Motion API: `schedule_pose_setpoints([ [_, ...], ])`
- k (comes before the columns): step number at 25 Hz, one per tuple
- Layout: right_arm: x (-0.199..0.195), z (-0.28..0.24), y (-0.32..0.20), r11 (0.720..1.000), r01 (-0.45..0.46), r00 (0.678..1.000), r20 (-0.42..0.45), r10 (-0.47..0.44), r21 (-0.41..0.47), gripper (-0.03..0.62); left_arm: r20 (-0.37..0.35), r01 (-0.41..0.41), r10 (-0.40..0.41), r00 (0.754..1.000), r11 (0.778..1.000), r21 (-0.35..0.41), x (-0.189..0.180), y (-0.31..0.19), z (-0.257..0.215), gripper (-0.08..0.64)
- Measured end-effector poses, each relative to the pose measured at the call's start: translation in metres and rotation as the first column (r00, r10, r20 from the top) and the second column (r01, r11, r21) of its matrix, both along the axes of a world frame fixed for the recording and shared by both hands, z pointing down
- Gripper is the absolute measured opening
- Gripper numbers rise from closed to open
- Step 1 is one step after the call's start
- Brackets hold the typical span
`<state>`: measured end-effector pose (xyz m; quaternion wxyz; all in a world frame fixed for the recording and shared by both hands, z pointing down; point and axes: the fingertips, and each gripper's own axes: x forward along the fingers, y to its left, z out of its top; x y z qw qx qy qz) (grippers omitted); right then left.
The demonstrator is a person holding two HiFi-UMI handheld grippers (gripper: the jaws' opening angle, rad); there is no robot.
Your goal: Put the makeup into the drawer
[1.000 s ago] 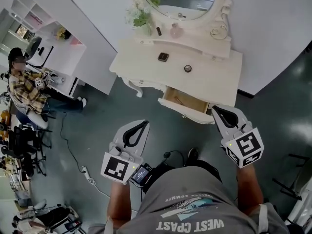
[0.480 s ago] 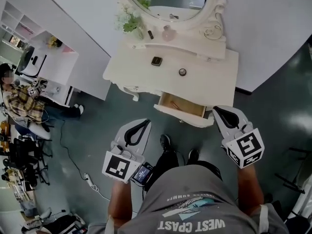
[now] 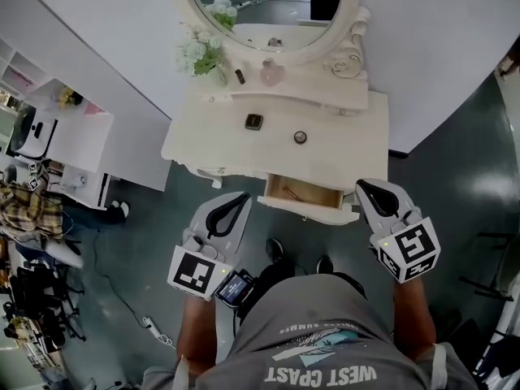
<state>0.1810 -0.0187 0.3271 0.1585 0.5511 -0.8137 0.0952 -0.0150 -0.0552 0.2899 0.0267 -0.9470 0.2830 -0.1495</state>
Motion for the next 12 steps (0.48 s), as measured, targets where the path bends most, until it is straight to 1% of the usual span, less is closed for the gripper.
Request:
schedule_pose_setpoints([
  [12,-0.046,0.001,-0.055,0.996,-0.086,0.995,-0.044,0.085,-0.023,0.002,-0.044,-0.075,0.074,0.996,0.997,-0.011,-0.048,-0.077,0.007,0.003],
])
